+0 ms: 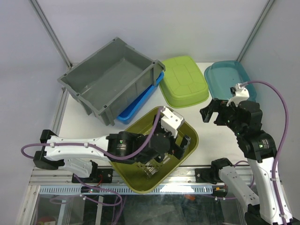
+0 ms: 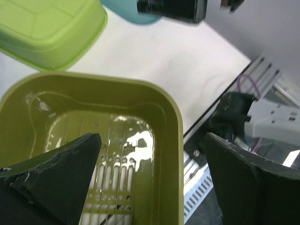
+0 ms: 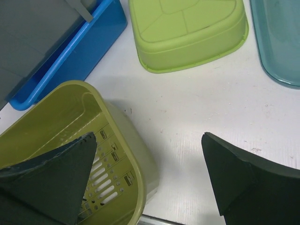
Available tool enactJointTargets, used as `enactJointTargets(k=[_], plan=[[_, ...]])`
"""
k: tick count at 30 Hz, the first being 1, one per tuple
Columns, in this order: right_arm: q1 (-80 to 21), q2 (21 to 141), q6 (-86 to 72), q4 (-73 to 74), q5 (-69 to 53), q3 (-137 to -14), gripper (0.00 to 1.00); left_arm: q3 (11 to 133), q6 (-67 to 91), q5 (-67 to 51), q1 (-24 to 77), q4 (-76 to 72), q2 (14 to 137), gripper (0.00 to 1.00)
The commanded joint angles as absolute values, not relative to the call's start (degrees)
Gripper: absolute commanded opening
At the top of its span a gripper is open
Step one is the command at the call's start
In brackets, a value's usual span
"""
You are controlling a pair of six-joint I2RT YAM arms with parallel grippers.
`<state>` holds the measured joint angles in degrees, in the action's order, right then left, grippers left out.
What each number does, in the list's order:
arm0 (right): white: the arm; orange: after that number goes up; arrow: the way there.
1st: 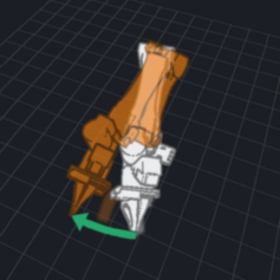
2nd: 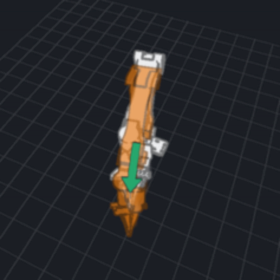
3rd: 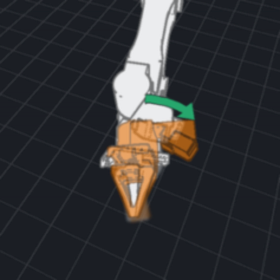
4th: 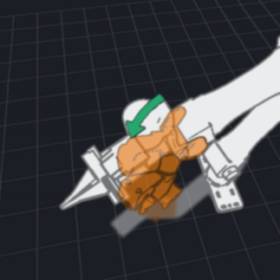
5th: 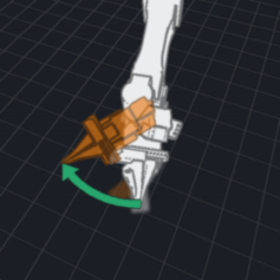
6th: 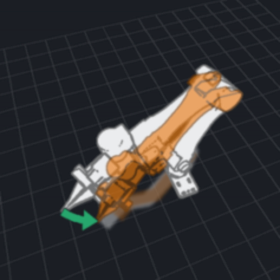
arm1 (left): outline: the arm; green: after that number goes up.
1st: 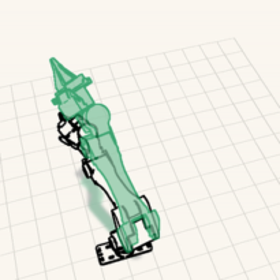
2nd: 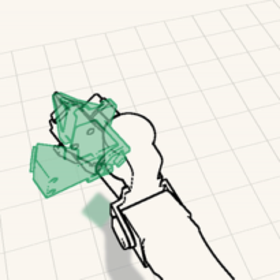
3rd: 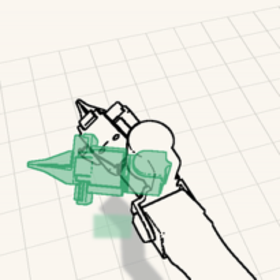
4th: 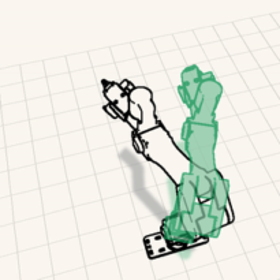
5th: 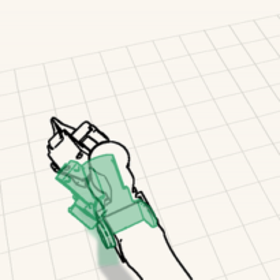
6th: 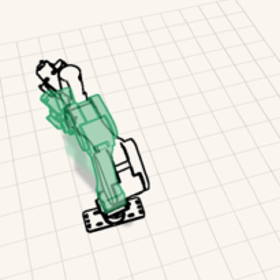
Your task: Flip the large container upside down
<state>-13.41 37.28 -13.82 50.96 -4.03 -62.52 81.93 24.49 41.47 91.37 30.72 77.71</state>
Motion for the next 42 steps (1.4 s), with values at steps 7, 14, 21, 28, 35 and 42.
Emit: enactJointTargets(k=[7, 14, 21, 28, 35, 42], plan=[[-13.27, 33.58, -16.33, 48.47, 6.82, -61.46, 0.99, 80.67, 30.71, 35.61, 90.97, 34.28, 79.46, 0.99], [-13.28, 32.44, -16.97, 46.73, 10.69, -61.15, 0.99, 78.31, 34.92, 32.43, 91.09, 36.35, 81.47, 0.99], [-13.27, 32.87, -17.87, 44.98, 9.51, -59.67, 0.99, 77.48, 39.68, 30.55, 93.58, 38.24, 87.7, 0.99], [-13.27, 32.5, -18.2, 43.98, 8.61, -58.3, 0.99, 78.12, 43.88, 29.17, 95.64, 43.81, 93.49, 0.98], [-13.27, 32.49, -17.53, 44.24, 11.87, -60.87, 0.99, 83.55, 40.51, 28.43, 95.89, 45.43, 99.07, 0.51], [-13.27, 33.98, -12.75, 42.36, 21.94, -71.45, 0.99, 91.42, 37.23, 29.55, 95.39, 45.7, 99.92, 0.0]])
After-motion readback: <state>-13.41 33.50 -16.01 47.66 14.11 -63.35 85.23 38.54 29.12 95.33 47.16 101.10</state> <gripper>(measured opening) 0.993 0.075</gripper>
